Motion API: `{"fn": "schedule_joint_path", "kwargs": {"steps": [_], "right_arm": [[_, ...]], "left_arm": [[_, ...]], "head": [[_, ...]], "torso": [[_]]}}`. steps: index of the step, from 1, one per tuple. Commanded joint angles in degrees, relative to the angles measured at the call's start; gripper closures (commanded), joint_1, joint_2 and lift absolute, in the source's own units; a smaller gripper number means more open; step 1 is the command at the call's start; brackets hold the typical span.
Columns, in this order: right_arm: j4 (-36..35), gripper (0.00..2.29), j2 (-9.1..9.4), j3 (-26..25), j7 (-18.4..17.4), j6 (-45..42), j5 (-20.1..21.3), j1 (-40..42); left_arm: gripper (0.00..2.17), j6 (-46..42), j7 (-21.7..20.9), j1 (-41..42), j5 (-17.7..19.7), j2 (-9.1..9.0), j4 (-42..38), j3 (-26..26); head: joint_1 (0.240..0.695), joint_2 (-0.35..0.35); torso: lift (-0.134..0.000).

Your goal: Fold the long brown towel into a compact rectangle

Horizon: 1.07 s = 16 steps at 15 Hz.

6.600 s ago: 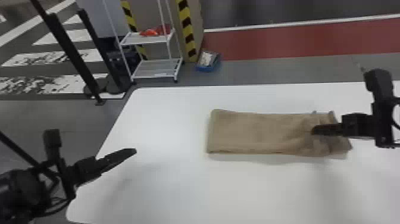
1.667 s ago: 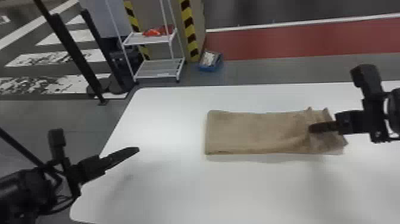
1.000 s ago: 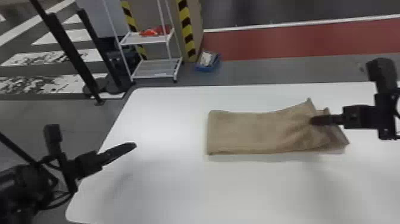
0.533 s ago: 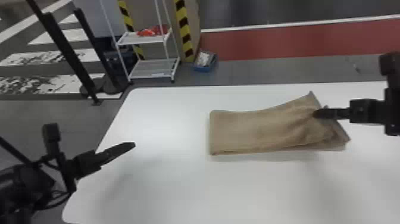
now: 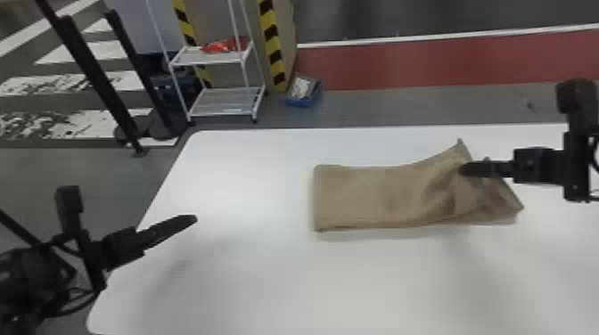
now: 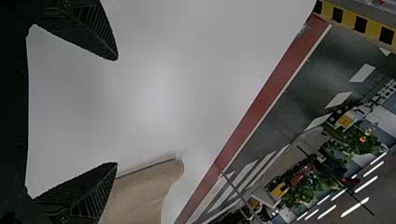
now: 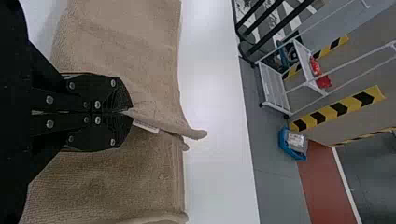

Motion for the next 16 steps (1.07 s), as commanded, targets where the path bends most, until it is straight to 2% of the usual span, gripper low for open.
{"fn": "schedule_joint_path", "kwargs": {"steps": [1, 3, 5, 6, 9, 16], "right_arm": [[-1.83, 1.23, 0.66, -4.33, -0.29, 1.23, -1.9, 0.12], [0.54, 1.23, 0.48, -3.02, -0.56, -1.76, -1.11, 1.09], [-3.94, 1.23, 1.62, -6.71, -0.29, -2.29, -5.59, 1.44], [-4.55, 1.23, 1.71, -8.29, -0.38, -1.94, -5.77, 0.91], [-0.42, 1.23, 1.01, -7.32, -0.82, -5.98, -3.48, 1.79], [-0.77, 1.23, 0.57, -7.23, -1.09, -4.92, -3.13, 3.29]], "left_arm": [[0.08, 0.13, -0.09, 0.52, 0.23, 0.06, -0.41, 0.29], [0.08, -0.04, -0.18, 1.05, 0.49, 0.32, -0.32, 0.56], [0.08, -0.04, -0.18, 0.87, 0.49, 0.41, -0.41, 0.56], [0.08, 0.13, -0.18, 0.87, 0.41, 0.32, -0.41, 0.56], [0.08, -0.04, -0.18, 0.78, 0.41, 0.41, -0.05, 0.12], [0.08, -0.92, -0.18, 0.26, 0.14, 0.5, 0.82, -0.5]], "head": [[0.695, 0.211], [0.695, 0.205], [0.695, 0.201], [0.695, 0.204], [0.695, 0.194], [0.695, 0.172]], "torso": [[-0.124], [-0.124], [-0.124], [-0.124], [-0.124], [-0.124]]}}
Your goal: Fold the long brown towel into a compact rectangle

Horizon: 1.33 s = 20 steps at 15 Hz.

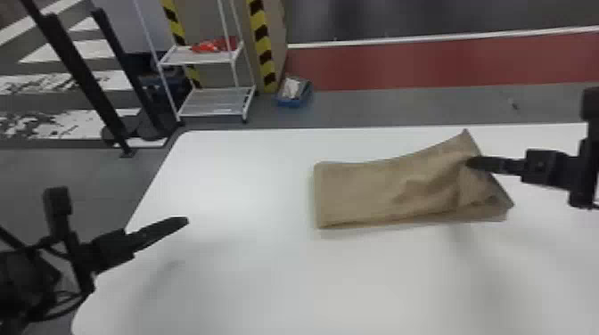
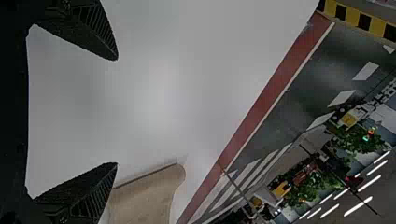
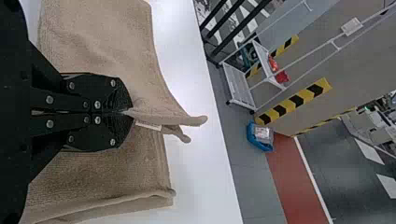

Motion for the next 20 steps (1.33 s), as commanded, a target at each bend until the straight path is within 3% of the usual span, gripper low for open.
{"fn": "schedule_joint_path", "kwargs": {"steps": [1, 4, 9, 11, 14, 15, 17, 20], "right_arm": [[-1.83, 1.23, 0.05, 0.24, -0.05, 2.2, -0.17, 0.89], [-6.49, 1.23, 0.05, -0.38, -0.05, 8.71, -1.92, 1.94], [-6.14, 1.23, -0.56, -0.64, -1.1, 8.71, -1.31, 1.94], [-6.75, 1.23, 0.05, -0.03, -0.93, 9.06, -2.45, 1.94], [-12.38, 1.23, 1.81, -1.08, -0.66, 16.44, -7.02, 2.21], [-13.52, 1.23, 1.99, -1.08, -0.66, 16.97, -6.58, 2.56], [-12.82, 1.23, 1.02, -0.99, -0.84, 15.21, -4.3, 3.7], [-4.64, 1.23, -0.83, -1.61, -2.07, 9.41, -1.75, 1.5]], "left_arm": [[0.08, -0.89, 0.0, 0.0, -0.03, 0.34, 0.47, -0.01], [0.08, -0.89, -0.09, -0.09, -0.12, 0.6, 0.74, -0.01], [0.08, -1.77, -0.18, -0.17, -0.12, 0.69, 1.18, -0.1], [0.08, -1.59, -0.27, -0.44, -0.21, 0.69, 1.27, -0.19], [0.08, -1.59, -0.62, -0.44, -0.38, 0.95, 1.27, -0.1], [0.08, -1.59, -0.71, -0.44, -0.47, 1.13, 1.27, -0.1], [0.08, -1.59, -1.32, -0.35, -0.38, 1.22, 1.27, 0.16], [0.08, -1.77, -1.41, -0.26, -0.38, 1.48, 1.7, -0.01]], "head": [[0.695, 0.172], [0.695, 0.182], [0.695, 0.183], [0.695, 0.178], [0.695, 0.202], [0.695, 0.214], [0.695, 0.23], [0.695, 0.208]], "torso": [[-0.124], [-0.124], [-0.124], [-0.124], [-0.124], [-0.124], [-0.124], [-0.124]]}}
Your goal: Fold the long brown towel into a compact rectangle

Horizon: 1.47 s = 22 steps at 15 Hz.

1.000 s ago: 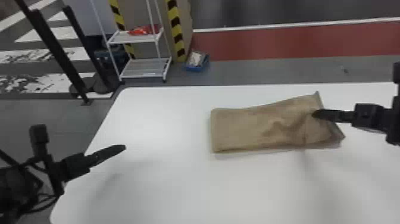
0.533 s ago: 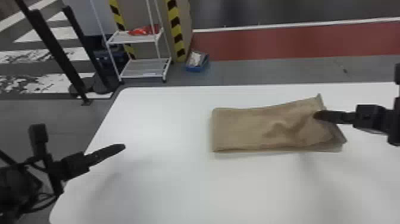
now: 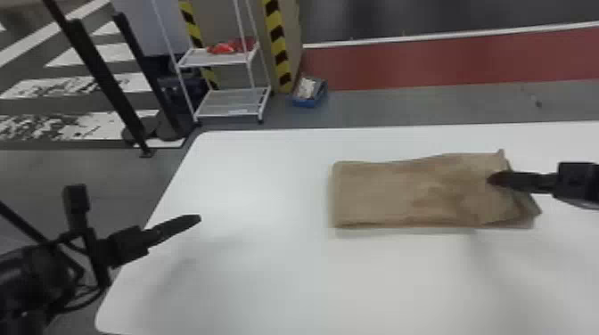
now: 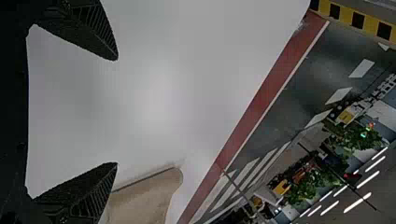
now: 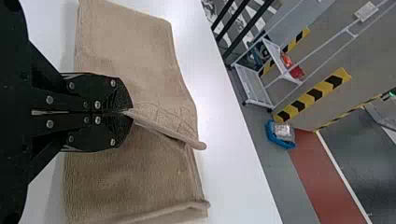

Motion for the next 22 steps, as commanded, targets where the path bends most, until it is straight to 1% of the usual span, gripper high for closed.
{"fn": "schedule_joint_path", "kwargs": {"steps": [1, 2, 3, 4, 5, 8, 10, 11, 12, 13, 14, 15, 16, 19, 20, 21, 22], "right_arm": [[3.2, 1.23, -0.92, -1.19, -0.14, -1.93, 1.06, -1.95], [3.2, 1.23, -1.01, -2.42, -0.23, -1.23, 0.97, -2.21], [3.2, 1.23, -1.19, -2.42, -0.14, -1.05, 1.06, -1.95], [3.2, 1.23, -1.19, -1.9, -0.14, -1.41, 1.32, -1.68], [3.81, 1.23, -1.19, -1.54, -0.14, -1.76, 2.2, -1.42], [4.78, 1.23, -1.36, -0.14, -0.14, -2.64, 2.64, -1.33], [1.7, 1.23, -1.36, -1.37, -0.05, 0.0, 0.79, -1.59], [-0.23, 1.23, -1.45, -2.95, 0.13, 1.76, 0.44, -2.03], [-0.32, 1.23, -1.8, -4.18, 0.13, 2.11, 0.62, -2.3], [0.21, 1.23, -2.33, -5.15, -0.05, 1.58, 0.71, -2.21], [3.11, 1.23, -2.59, -5.06, -0.23, -1.23, 1.15, -1.95], [5.74, 1.23, -2.59, -4.27, -0.31, -4.04, 1.94, -1.68], [6.97, 1.23, -2.51, -3.74, -0.84, -5.1, 2.02, -1.59], [7.59, 1.23, -2.51, -3.65, -1.19, -5.45, 2.2, -1.86], [6.97, 1.23, -2.68, -3.57, -1.02, -4.57, 2.11, -1.77], [4.16, 1.23, -2.68, -4.09, -0.58, -2.46, 1.32, -1.15], [1.61, 1.23, -2.68, -5.94, -0.49, -0.7, 0.0, -0.72]], "left_arm": [[0.08, -0.04, -0.01, 0.03, 0.01, -0.02, 0.03, -0.25], [0.08, -0.04, -0.01, -0.15, -0.08, -0.02, 0.12, -0.42], [0.08, -0.39, 0.08, -0.15, -0.17, -0.02, 0.38, -0.6], [0.08, -0.57, 0.08, -0.15, -0.17, -0.02, 0.64, -0.78], [0.08, -0.74, 0.08, -0.15, -0.17, -0.02, 0.64, -1.04], [0.08, -0.74, 0.08, -0.15, -0.35, -0.02, 0.64, -1.39], [0.08, -0.74, -0.01, -0.15, -0.78, -0.02, 0.64, -1.39], [0.08, -0.74, -0.1, -0.15, -0.87, 0.07, 0.56, -1.3], [0.08, -0.57, -0.27, -0.15, -0.96, 0.07, 0.47, -1.21], [0.08, -0.57, -0.36, -0.06, -0.96, 0.07, 0.38, -1.04], [0.08, -0.57, -0.71, 0.03, -0.96, 0.07, 0.38, -1.04], [0.08, -0.57, -0.71, 0.03, -0.96, 0.07, 0.38, -1.13], [0.08, -0.74, -0.8, 0.03, -0.96, 0.07, 0.38, -1.21], [0.08, -0.74, -1.15, 0.03, -1.14, 0.07, 0.38, -1.39], [0.08, -0.74, -1.15, -0.15, -1.49, 0.07, 0.47, -1.57], [0.08, -0.74, -1.15, -0.24, -1.58, 0.07, 0.47, -1.83], [0.08, -0.74, -1.24, -0.24, -1.58, -0.11, 0.38, -1.83]], "head": [[0.695, 0.196], [0.695, 0.186], [0.695, 0.176], [0.695, 0.162], [0.695, 0.158], [0.695, 0.153], [0.695, 0.154], [0.695, 0.154], [0.695, 0.155], [0.695, 0.153], [0.695, 0.147], [0.695, 0.14], [0.695, 0.122], [0.695, 0.117], [0.695, 0.117], [0.695, 0.116], [0.695, 0.116]], "torso": [[-0.124], [-0.124], [-0.124], [-0.124], [-0.124], [-0.124], [-0.124], [-0.124], [-0.124], [-0.124], [-0.124], [-0.124], [-0.124], [-0.124], [-0.124], [-0.124], [-0.124]]}}
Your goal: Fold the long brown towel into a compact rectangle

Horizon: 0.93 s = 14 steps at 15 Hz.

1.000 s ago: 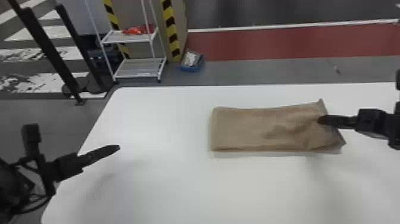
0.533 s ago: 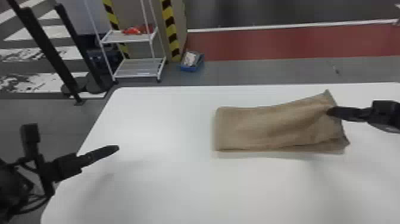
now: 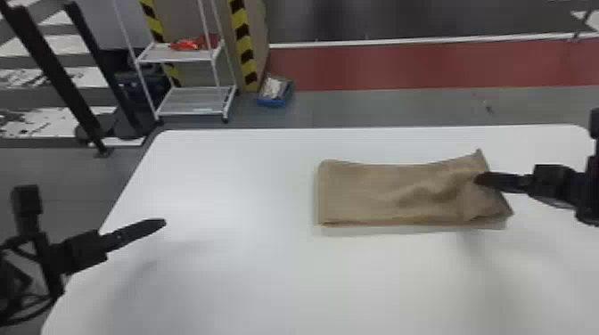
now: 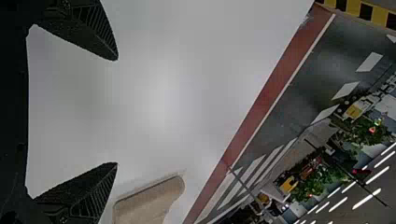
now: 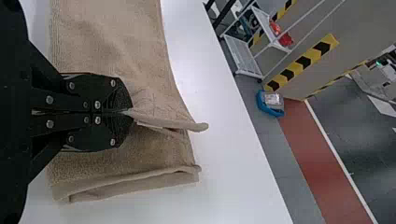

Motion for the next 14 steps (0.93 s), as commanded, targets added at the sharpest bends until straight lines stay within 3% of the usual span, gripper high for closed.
{"fn": "schedule_joint_path", "kwargs": {"steps": [1, 2, 4, 5, 14], "right_arm": [[-3.7, 1.23, -0.74, -3.98, -0.01, 2.68, -2.4, 0.59], [-1.68, 1.23, -2.14, -3.37, -0.27, 1.98, -1.69, -0.03], [5.53, 1.23, -2.23, -1.17, -0.98, -5.75, 1.21, -0.38], [6.84, 1.23, -2.06, -1.43, -1.06, -6.98, 0.77, -0.55], [5.09, 1.23, -2.32, 0.41, -0.54, -2.77, 0.5, -2.31]], "left_arm": [[0.08, 0.14, -0.08, -0.16, -0.2, -0.25, -0.05, -0.14], [0.08, -0.03, -0.08, -0.08, -0.2, -0.16, 0.04, -0.14], [0.08, -0.21, -0.17, -0.08, -0.2, -0.25, 0.21, -0.32], [0.08, -0.21, -0.34, -0.08, -0.2, -0.34, 0.21, -0.41], [0.08, -0.74, -0.26, 0.01, -0.47, -0.34, 0.57, -0.41]], "head": [[0.695, 0.116], [0.695, 0.113], [0.695, 0.093], [0.695, 0.075], [0.695, 0.073]], "torso": [[-0.124], [-0.124], [-0.124], [-0.124], [-0.124]]}}
